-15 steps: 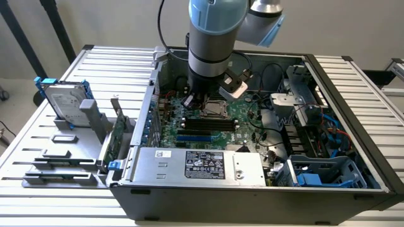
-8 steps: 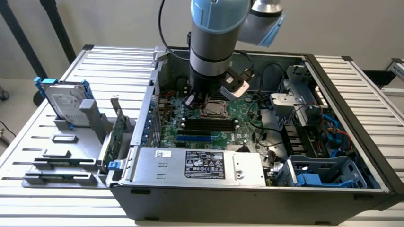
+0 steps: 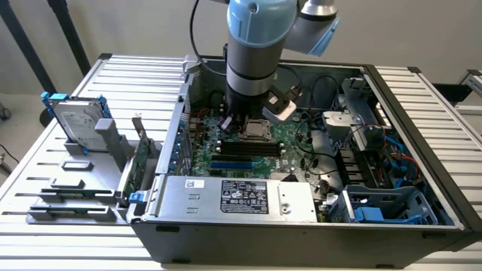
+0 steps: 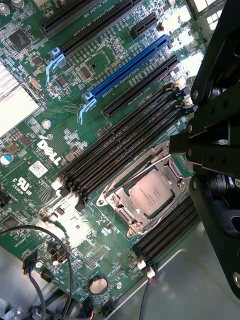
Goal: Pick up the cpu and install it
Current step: 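Install the first cpu locking lever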
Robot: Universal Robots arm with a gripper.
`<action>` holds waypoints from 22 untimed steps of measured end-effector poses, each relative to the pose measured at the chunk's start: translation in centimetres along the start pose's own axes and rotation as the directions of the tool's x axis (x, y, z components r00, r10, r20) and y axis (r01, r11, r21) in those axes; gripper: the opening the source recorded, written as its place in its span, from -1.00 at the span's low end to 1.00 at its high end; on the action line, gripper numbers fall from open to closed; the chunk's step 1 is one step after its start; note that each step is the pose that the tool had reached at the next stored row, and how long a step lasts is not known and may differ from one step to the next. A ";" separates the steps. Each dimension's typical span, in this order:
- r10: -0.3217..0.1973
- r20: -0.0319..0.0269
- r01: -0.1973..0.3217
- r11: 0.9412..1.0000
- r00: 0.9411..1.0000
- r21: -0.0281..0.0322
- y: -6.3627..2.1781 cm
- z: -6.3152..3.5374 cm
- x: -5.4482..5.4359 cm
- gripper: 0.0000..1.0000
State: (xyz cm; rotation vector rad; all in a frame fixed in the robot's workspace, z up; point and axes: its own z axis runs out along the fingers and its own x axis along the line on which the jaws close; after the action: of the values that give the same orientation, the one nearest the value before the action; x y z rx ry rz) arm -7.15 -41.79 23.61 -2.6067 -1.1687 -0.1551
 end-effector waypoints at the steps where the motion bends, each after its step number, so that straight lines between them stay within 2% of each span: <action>1: 0.000 0.000 0.000 1.000 1.000 0.000 -0.01 0.17 -0.1 -0.79; 6: -0.001 -0.002 0.001 1.000 1.000 -0.003 -0.38 1.07 -0.6 -0.79; 22: -0.003 -0.007 0.003 1.000 1.000 -0.008 -0.87 3.20 -0.9 -0.79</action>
State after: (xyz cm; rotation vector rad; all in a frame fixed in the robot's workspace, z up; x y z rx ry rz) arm -8.45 -40.94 20.55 -2.6093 -1.1725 -0.1704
